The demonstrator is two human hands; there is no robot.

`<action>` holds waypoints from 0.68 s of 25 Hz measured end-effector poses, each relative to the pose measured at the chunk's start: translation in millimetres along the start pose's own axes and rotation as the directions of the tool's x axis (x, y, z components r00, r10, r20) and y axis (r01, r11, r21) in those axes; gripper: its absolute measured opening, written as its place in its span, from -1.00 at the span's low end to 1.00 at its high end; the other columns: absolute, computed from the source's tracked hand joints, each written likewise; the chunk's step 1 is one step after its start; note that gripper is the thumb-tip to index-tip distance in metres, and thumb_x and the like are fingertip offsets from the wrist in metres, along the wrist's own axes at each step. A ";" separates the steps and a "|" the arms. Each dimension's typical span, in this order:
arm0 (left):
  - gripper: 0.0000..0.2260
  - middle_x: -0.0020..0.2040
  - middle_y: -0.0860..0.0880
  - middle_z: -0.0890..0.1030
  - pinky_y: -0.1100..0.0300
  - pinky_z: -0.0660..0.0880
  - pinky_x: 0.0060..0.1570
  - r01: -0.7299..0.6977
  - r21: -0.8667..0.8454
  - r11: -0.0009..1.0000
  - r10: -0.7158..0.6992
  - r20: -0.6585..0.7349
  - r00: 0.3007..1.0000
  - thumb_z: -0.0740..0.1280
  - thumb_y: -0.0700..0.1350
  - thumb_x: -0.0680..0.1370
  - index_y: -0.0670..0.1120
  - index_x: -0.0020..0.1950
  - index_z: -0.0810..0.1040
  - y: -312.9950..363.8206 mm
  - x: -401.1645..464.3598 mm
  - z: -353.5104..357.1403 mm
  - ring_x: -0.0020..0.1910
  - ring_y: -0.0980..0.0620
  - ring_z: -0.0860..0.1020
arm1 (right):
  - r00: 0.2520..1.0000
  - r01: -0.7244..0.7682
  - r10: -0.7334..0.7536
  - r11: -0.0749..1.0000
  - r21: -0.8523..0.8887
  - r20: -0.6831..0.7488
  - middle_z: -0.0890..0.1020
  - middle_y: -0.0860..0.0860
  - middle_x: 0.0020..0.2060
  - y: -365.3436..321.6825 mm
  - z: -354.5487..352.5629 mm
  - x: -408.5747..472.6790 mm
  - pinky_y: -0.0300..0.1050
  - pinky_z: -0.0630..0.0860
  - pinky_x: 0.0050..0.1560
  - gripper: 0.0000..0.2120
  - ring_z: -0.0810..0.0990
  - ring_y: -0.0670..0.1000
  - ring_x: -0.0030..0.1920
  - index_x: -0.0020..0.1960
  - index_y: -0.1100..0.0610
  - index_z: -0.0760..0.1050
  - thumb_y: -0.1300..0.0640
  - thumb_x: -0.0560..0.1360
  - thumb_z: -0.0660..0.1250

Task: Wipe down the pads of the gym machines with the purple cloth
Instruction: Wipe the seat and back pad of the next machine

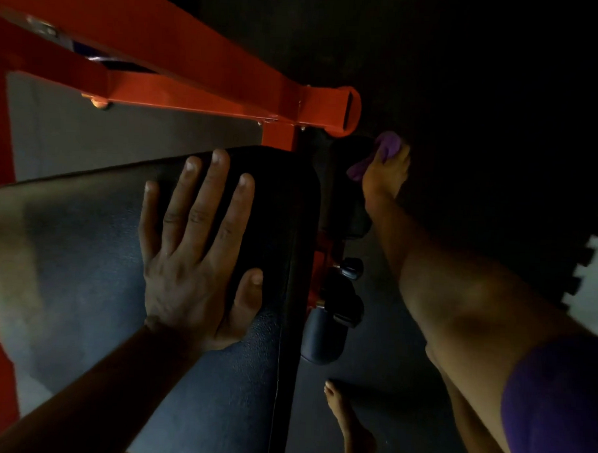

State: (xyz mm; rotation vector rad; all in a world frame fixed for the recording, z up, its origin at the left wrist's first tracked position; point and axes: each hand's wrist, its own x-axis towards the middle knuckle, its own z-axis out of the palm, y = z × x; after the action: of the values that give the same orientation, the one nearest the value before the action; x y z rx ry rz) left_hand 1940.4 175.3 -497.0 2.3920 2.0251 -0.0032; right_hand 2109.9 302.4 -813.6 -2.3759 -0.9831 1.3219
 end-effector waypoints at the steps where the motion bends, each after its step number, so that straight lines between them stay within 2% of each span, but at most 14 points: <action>1: -0.35 0.62 -0.24 0.20 -0.44 0.11 0.50 0.006 -0.004 1.000 -0.006 -0.003 1.000 -0.11 0.20 0.66 -0.16 0.64 0.17 -0.1 -0.5 0.5 0.64 -0.23 0.13 | 0.999 0.043 -0.044 0.998 0.047 0.003 0.42 0.19 0.44 -4.9 3.4 14.0 0.03 0.39 0.39 -0.50 0.45 0.18 0.40 0.54 0.17 0.29 -0.02 0.67 0.22; 3: -0.35 0.62 -0.26 0.21 -0.45 0.12 0.49 0.013 -0.002 1.000 -0.013 0.009 1.000 -0.10 0.19 0.66 -0.18 0.63 0.19 0.0 -3.2 1.7 0.64 -0.24 0.14 | 0.989 0.039 -0.053 0.994 0.104 0.136 0.52 0.17 0.33 17.4 -0.8 -1.6 -0.11 0.48 0.27 -0.52 0.55 0.13 0.29 0.49 0.18 0.33 -0.06 0.67 0.22; 4: -0.35 0.62 -0.26 0.21 -0.45 0.12 0.49 0.009 0.010 1.000 -0.010 0.013 1.000 -0.10 0.19 0.66 -0.18 0.63 0.19 0.0 -3.0 1.2 0.64 -0.25 0.14 | 0.981 -0.025 0.010 0.997 0.075 0.193 0.56 0.15 0.29 49.0 -0.9 -16.4 -0.10 0.54 0.24 -0.44 0.59 0.12 0.24 0.49 0.15 0.33 -0.19 0.64 0.22; 6: -0.35 0.62 -0.26 0.20 -0.44 0.11 0.50 0.007 0.024 1.000 -0.008 0.026 1.000 -0.09 0.19 0.65 -0.17 0.64 0.16 0.4 -0.4 -0.8 0.64 -0.23 0.13 | 0.969 -0.051 0.049 0.999 0.002 0.241 0.56 0.13 0.31 120.4 12.9 -33.7 0.08 0.54 0.29 -0.18 0.59 0.14 0.27 0.50 0.03 0.32 -0.52 0.48 0.16; 7: -0.35 0.62 -0.25 0.20 -0.44 0.11 0.50 0.011 0.020 1.000 -0.012 0.033 0.999 -0.10 0.19 0.66 -0.16 0.64 0.15 0.8 0.2 -2.6 0.64 -0.23 0.12 | 0.960 -0.058 0.054 0.998 0.007 0.273 0.58 0.14 0.30 125.4 5.6 -40.3 0.13 0.54 0.28 -0.19 0.60 0.15 0.25 0.49 0.02 0.33 -0.52 0.47 0.16; 9: -0.35 0.62 -0.25 0.19 -0.43 0.10 0.51 0.023 0.006 1.000 -0.023 0.035 0.999 -0.11 0.19 0.66 -0.16 0.64 0.14 2.1 -0.3 -4.1 0.64 -0.23 0.12 | 0.927 -0.204 0.141 0.967 0.152 0.347 0.61 0.15 0.20 85.0 -7.3 -34.1 0.05 0.62 0.14 -0.49 0.64 0.13 0.11 0.47 0.08 0.35 -0.19 0.64 0.22; 10: -0.35 0.62 -0.24 0.19 -0.43 0.10 0.51 0.014 -0.007 1.000 -0.014 0.026 1.000 -0.11 0.19 0.66 -0.17 0.64 0.15 2.6 -2.4 -3.0 0.64 -0.23 0.12 | 0.941 -0.196 0.111 0.949 0.247 0.319 0.62 0.13 0.17 51.6 -14.9 -25.6 -0.05 0.62 0.04 -0.57 0.65 0.09 0.06 0.48 0.08 0.34 -0.05 0.68 0.21; 12: -0.35 0.62 -0.24 0.18 -0.43 0.11 0.50 0.002 0.011 1.000 -0.002 0.008 1.000 -0.11 0.18 0.66 -0.18 0.64 0.17 0.4 -3.1 0.6 0.64 -0.22 0.13 | 0.973 -0.128 0.052 0.933 0.335 0.225 0.62 0.04 0.12 21.4 -12.3 13.8 -0.26 0.56 -0.09 -0.59 0.63 -0.01 0.03 0.51 0.07 0.31 0.02 0.69 0.20; 13: -0.35 0.62 -0.24 0.18 -0.44 0.12 0.49 0.010 0.016 1.000 -0.010 0.029 1.000 -0.10 0.18 0.66 -0.18 0.63 0.18 -0.6 -2.6 1.3 0.64 -0.22 0.13 | 0.979 -0.070 0.030 0.979 0.191 0.203 0.62 0.00 0.06 17.9 -14.1 9.9 -0.32 0.54 -0.12 -0.60 0.63 -0.05 -0.01 0.49 0.07 0.33 -0.01 0.69 0.20; 14: -0.35 0.62 -0.24 0.19 -0.44 0.12 0.49 0.010 0.003 1.000 -0.010 0.035 0.999 -0.10 0.18 0.66 -0.19 0.63 0.19 -0.2 -3.2 1.4 0.64 -0.22 0.13 | 0.986 -0.003 -0.004 0.999 0.043 0.165 0.63 0.01 0.06 28.6 -17.5 1.4 -0.30 0.56 -0.06 -0.56 0.64 -0.02 0.01 0.48 0.07 0.36 -0.09 0.67 0.21; 15: -0.35 0.62 -0.25 0.19 -0.44 0.12 0.49 0.008 -0.013 1.000 -0.008 0.027 1.000 -0.09 0.18 0.66 -0.19 0.63 0.19 1.4 -3.3 0.3 0.65 -0.22 0.12 | 0.975 0.113 -0.094 0.990 -0.085 0.202 0.63 0.05 0.11 52.0 -24.8 -10.8 -0.20 0.55 0.09 -0.48 0.64 0.06 0.11 0.46 0.07 0.40 -0.22 0.63 0.21; 16: -0.35 0.62 -0.25 0.19 -0.44 0.11 0.50 0.012 -0.020 1.000 -0.012 0.022 1.000 -0.08 0.18 0.66 -0.19 0.63 0.19 0.6 -3.5 -0.6 0.65 -0.22 0.12 | 0.935 0.244 -0.165 0.942 -0.232 0.315 0.61 0.08 0.17 75.8 -33.2 -26.8 -0.10 0.51 0.19 -0.42 0.61 0.15 0.22 0.44 0.09 0.42 -0.28 0.59 0.23; 17: -0.35 0.62 -0.25 0.20 -0.43 0.11 0.50 0.024 -0.011 1.000 -0.023 0.046 0.999 -0.08 0.18 0.66 -0.18 0.63 0.19 0.1 -3.9 -3.2 0.65 -0.21 0.12 | 0.881 0.382 -0.213 0.848 -0.369 0.422 0.59 0.10 0.20 86.1 -48.0 -39.2 -0.05 0.46 0.23 -0.44 0.56 0.22 0.29 0.43 0.13 0.44 -0.21 0.59 0.29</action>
State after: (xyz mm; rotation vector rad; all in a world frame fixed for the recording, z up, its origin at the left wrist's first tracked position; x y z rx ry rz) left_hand 1939.9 171.5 -493.8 2.3390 2.0274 -0.0470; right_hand 2172.9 217.4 -805.1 -2.1526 -1.8689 1.5766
